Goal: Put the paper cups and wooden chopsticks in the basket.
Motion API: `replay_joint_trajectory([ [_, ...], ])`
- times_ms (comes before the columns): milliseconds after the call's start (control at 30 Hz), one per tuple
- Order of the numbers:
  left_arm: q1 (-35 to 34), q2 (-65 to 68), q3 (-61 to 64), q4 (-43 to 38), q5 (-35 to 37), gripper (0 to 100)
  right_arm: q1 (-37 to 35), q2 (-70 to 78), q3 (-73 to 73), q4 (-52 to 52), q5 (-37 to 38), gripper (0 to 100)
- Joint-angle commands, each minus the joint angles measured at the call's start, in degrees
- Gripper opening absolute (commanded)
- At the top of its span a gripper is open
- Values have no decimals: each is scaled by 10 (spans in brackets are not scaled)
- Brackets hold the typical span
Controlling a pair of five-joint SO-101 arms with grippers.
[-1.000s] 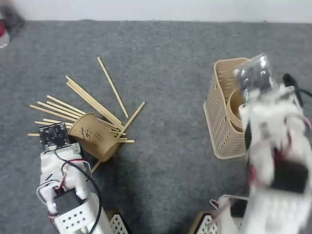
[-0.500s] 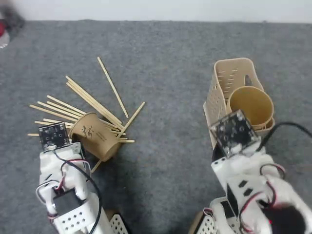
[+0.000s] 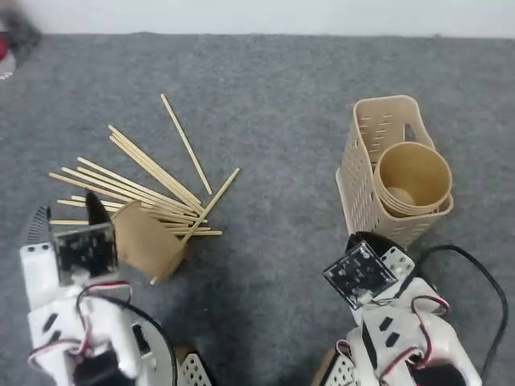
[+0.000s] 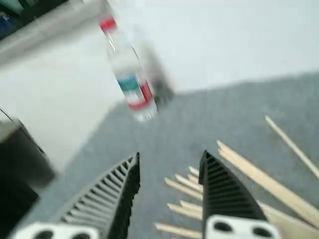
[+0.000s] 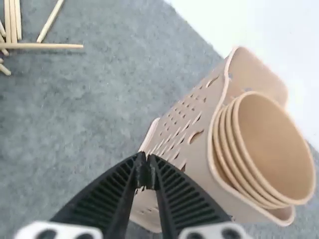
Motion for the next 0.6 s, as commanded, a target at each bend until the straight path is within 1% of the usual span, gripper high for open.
replay_joint_trajectory([
  [0,23,38,-63,-11,-33,192,-3,0,0,-15,8,7],
  [100,22,148,-122,-11,-39,192,-3,0,5,-26,9,7],
  [167,22,253,-201,39,-53,192,-3,0,20,-38,7,7],
  [300,25,491,-403,223,-117,192,-3,0,84,-80,6,7],
  [400,15,637,-534,363,-160,192,-4,-6,183,-118,5,7],
  [500,-59,703,-582,364,-178,192,7,-7,274,-160,-18,7],
  [567,-97,719,-582,364,-236,192,16,-7,316,-196,-34,7],
])
